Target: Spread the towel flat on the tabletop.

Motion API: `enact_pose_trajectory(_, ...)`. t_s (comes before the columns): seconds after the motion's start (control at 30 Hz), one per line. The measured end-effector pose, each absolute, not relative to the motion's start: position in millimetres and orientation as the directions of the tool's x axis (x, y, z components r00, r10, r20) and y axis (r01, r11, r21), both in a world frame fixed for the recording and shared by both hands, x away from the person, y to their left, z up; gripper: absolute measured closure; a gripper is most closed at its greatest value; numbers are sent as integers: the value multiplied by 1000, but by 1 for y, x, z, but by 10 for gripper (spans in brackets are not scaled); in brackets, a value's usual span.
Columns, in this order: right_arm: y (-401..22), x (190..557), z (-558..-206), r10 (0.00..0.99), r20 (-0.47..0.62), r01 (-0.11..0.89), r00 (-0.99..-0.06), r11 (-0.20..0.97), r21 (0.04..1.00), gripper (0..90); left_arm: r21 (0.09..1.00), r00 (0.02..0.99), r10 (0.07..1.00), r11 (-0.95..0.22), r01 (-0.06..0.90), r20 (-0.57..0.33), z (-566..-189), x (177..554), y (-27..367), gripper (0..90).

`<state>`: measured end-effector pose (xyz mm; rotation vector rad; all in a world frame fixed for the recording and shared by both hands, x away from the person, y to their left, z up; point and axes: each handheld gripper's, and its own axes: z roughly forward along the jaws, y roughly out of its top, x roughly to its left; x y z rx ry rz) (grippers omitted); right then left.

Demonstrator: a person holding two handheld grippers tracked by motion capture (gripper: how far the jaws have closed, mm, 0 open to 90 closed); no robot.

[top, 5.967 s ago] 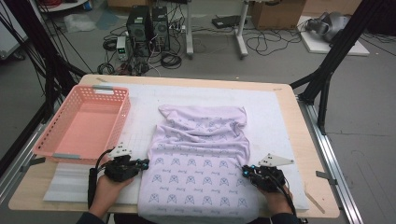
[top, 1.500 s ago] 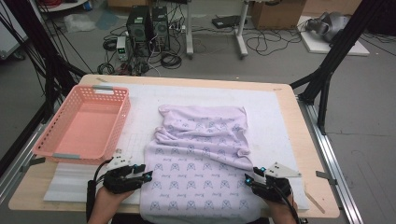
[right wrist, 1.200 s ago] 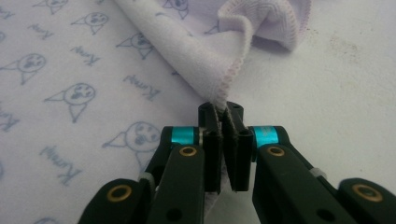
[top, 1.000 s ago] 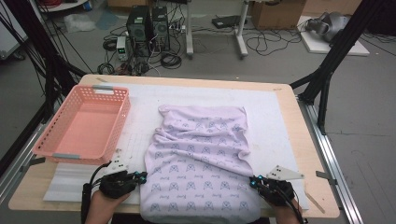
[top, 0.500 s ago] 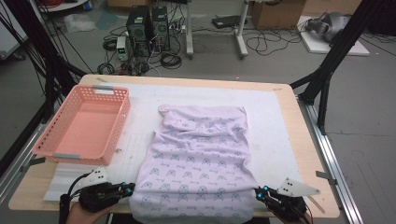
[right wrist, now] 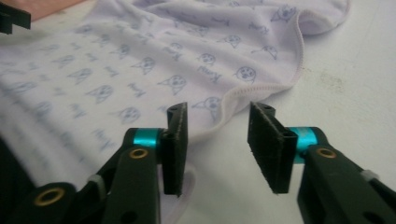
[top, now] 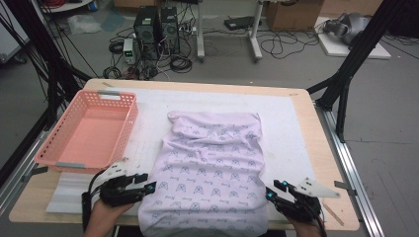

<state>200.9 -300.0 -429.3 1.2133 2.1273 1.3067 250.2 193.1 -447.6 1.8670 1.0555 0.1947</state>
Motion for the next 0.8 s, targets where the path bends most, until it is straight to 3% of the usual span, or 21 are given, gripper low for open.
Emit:
enact_pose_trajectory(0.17, -282, 235, -439, 826, 119, 538, -551, 243, 807, 446, 775, 605, 762, -232, 587, -230, -450, 272, 168, 495)
enact_pose_trajectory(0.2, -281, 240, -441, 828, 119, 546, -547, 246, 801, 440, 779, 604, 774, -256, 573, -191, -450, 272, 164, 542)
enact_pose_trajectory(0.27, -276, 249, -444, 843, 101, 568, -529, 263, 779, 455, 782, 588, 802, -301, 547, -102, -449, 272, 161, 766)
enact_pose_trajectory(0.3, -274, 253, -446, 849, 72, 582, -523, 295, 758, 490, 777, 586, 801, -289, 560, -124, -449, 275, 163, 862)
enact_pose_trajectory(0.33, -272, 256, -449, 847, 62, 589, -527, 312, 746, 546, 773, 579, 803, -276, 571, -142, -449, 277, 164, 875)
enact_pose_trajectory(0.37, -273, 258, -449, 837, 72, 579, -543, 311, 754, 745, 773, 578, 803, -274, 572, -144, -449, 279, 163, 880)
enact_pose_trajectory(0.4, -272, 259, -448, 815, 85, 572, -573, 323, 754, 856, 772, 575, 806, -273, 574, -142, -448, 281, 163, 882)
enact_pose_trajectory(0.53, -269, 270, -446, 811, 10, 540, -585, 380, 751, 879, 772, 529, 830, -217, 598, -176, -448, 300, 166, 883)
enact_pose_trajectory(0.8, -275, 316, -447, 860, -21, 515, -509, 324, 793, 878, 808, 441, 865, -74, 585, -240, -449, 335, 168, 883)
